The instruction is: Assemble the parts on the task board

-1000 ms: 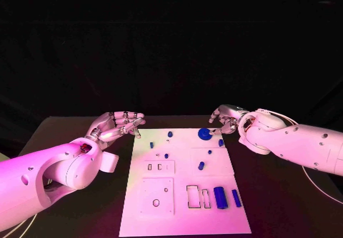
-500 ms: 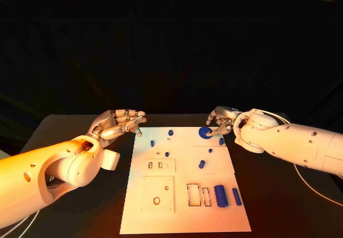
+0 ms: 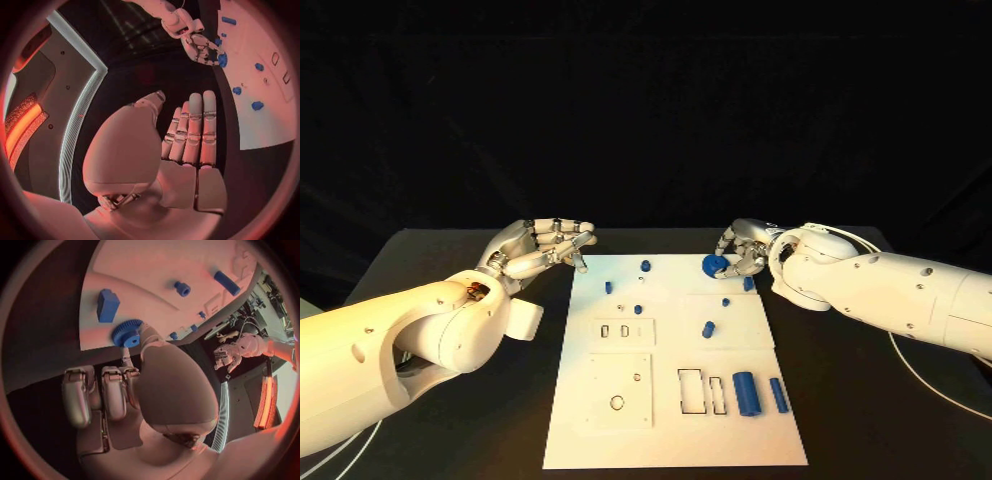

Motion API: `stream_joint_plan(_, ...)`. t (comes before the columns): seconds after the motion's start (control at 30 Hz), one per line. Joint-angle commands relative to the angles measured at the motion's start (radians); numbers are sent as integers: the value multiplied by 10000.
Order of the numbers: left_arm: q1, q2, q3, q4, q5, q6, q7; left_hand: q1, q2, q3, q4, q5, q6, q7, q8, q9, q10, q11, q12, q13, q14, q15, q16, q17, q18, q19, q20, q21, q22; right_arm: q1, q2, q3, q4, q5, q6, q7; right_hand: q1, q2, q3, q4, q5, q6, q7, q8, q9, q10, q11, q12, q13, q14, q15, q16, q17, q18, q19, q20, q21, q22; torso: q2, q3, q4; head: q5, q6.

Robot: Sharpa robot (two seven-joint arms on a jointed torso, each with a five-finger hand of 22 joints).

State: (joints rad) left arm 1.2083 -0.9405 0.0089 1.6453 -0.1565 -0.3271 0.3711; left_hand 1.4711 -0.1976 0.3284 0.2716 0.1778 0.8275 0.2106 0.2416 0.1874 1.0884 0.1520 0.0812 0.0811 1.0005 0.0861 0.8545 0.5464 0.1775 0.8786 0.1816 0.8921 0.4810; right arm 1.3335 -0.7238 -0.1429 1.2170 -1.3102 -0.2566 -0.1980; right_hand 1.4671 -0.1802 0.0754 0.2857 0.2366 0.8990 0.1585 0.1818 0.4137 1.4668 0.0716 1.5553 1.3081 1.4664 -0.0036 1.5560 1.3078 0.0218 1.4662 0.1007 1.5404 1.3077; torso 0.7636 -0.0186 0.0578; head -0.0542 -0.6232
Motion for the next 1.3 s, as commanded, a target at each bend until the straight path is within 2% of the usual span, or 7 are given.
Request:
stream_joint_plan(0.03,14,15,7,6,24,163,54,24,23,64,-13,-27,-87,128,-42,14,-36,32,-25,16,-72,-18,54,-14,42,-49,-10,29,13,-25,36,-6,-47,80,212,74,13,174,135,6,78,108,-14,62,19,864,36,32,2423,954,50,57,2208,-130,892,28,38,2286,9,1,-5,11,3)
stream_joint_plan(0.3,14,18,7,-3,24,182,32,25,27,69,-13,-26,-86,126,-40,15,-33,31,-23,17,-72,-18,56,-16,42,-56,-9,39,19,-46,85,-7,-122,160,170,121,33,584,762,20,-44,277,-38,53,-12,874,10,36,2438,948,26,52,2188,-130,889,8,43,2295,1,0,1,28,-27)
stream_joint_plan(0.4,14,15,7,-5,24,176,22,25,27,69,-13,-26,-86,126,-40,15,-33,31,-23,17,-72,-18,56,-16,42,-56,-9,39,19,-49,89,-7,-136,175,125,144,58,709,1048,-8,58,399,-75,76,-20,880,-22,39,2446,942,2,47,2164,-132,890,-6,47,2303,-3,3,-6,33,-32)
stream_joint_plan(0.63,14,14,7,-5,17,165,-18,34,37,80,-16,-23,-84,128,-39,17,-31,31,-22,18,-74,-20,60,-19,44,-67,-8,54,28,-51,96,-8,-90,153,-25,171,120,684,1538,-64,3,665,-180,149,-18,934,-111,76,2507,943,-81,46,2168,-135,895,-73,59,2321,-2,4,-5,36,-31)
stream_joint_plan(0.83,14,10,7,-8,10,164,-30,49,43,92,-24,-21,-83,129,-38,19,-31,30,-22,18,-76,-21,63,-21,45,-78,-8,68,37,-54,51,-8,114,-264,-532,143,111,582,1799,-105,-4,792,-235,188,-14,967,-163,100,2544,945,-134,47,2177,-153,927,-123,111,2389,-3,6,-5,32,11)
stream_joint_plan(1.07,14,10,7,-14,8,180,-36,64,46,103,-33,-22,-83,130,-38,20,-31,31,-22,18,-79,-22,65,-24,46,-87,-8,82,45,-57,-220,4,1143,-1675,-1663,-94,90,472,2075,-159,90,939,-297,247,5,1040,-220,155,2627,953,-183,54,2212,-189,993,-169,218,2523,-12,16,-17,68,37)
stream_joint_plan(1.3,13,38,7,-5,-1,208,-122,90,55,125,-48,-21,-86,132,-39,22,-36,32,-25,18,-83,-23,69,-30,47,-104,-8,107,60,-48,-195,23,2181,-3074,-2312,-516,-32,367,2263,-145,-14,959,-307,238,-1,1040,-234,155,2627,960,-211,61,2244,-218,1046,-201,304,2631,-12,-2,-2,55,72)
